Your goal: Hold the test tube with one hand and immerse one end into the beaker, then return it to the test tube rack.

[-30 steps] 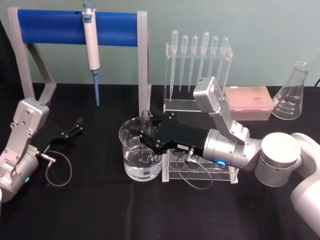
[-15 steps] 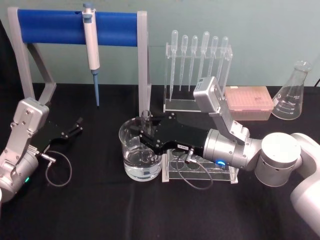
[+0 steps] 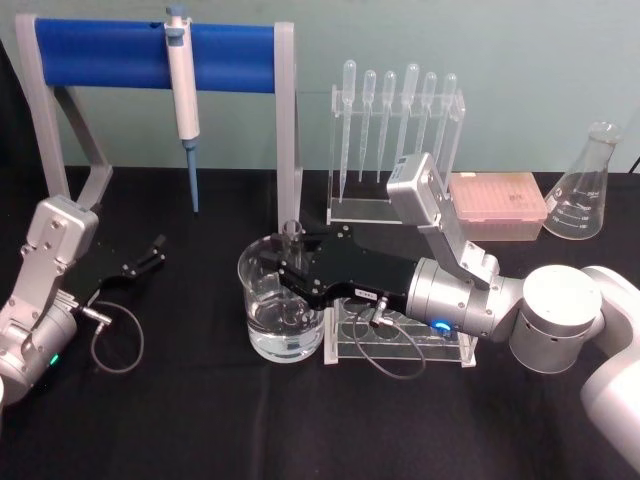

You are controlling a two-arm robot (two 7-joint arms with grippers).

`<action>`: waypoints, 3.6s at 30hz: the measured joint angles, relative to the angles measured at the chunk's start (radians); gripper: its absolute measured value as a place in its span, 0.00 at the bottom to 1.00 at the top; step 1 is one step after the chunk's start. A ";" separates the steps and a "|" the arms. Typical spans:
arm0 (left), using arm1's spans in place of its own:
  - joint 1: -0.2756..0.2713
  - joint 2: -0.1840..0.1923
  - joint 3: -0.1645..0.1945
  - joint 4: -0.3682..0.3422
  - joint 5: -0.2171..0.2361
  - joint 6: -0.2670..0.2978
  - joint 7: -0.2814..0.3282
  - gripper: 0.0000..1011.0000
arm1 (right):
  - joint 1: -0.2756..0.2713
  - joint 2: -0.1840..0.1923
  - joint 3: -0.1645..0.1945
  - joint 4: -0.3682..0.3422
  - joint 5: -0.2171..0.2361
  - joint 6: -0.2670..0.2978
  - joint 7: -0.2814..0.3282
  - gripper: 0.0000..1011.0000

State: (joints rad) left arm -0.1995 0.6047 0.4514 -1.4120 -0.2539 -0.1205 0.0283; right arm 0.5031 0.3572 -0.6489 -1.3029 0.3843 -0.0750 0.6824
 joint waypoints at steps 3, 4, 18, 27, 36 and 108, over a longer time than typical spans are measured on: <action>0.000 0.000 0.000 0.000 0.000 0.000 0.000 0.99 | 0.000 0.000 0.000 0.000 0.000 0.000 0.000 0.22; 0.000 0.000 0.000 0.000 0.000 0.000 0.000 0.99 | 0.000 0.000 0.000 0.000 0.000 0.000 0.000 0.22; 0.000 0.000 0.000 0.000 0.000 0.000 0.000 0.99 | 0.012 0.022 0.034 -0.062 0.043 0.023 0.019 0.22; 0.000 0.000 0.000 0.000 0.000 0.000 0.000 0.99 | 0.018 0.079 0.058 -0.176 0.088 0.067 0.026 0.22; 0.000 0.000 0.000 0.000 0.000 0.000 0.000 0.99 | -0.001 0.149 0.111 -0.276 0.149 0.069 0.016 0.22; 0.000 0.000 0.000 0.000 0.000 0.000 0.000 0.99 | -0.205 0.268 0.188 -0.260 0.127 -0.029 0.005 0.22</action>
State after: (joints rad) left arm -0.1995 0.6047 0.4514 -1.4120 -0.2539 -0.1205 0.0283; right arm 0.2977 0.6256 -0.4612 -1.5628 0.5116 -0.1044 0.6872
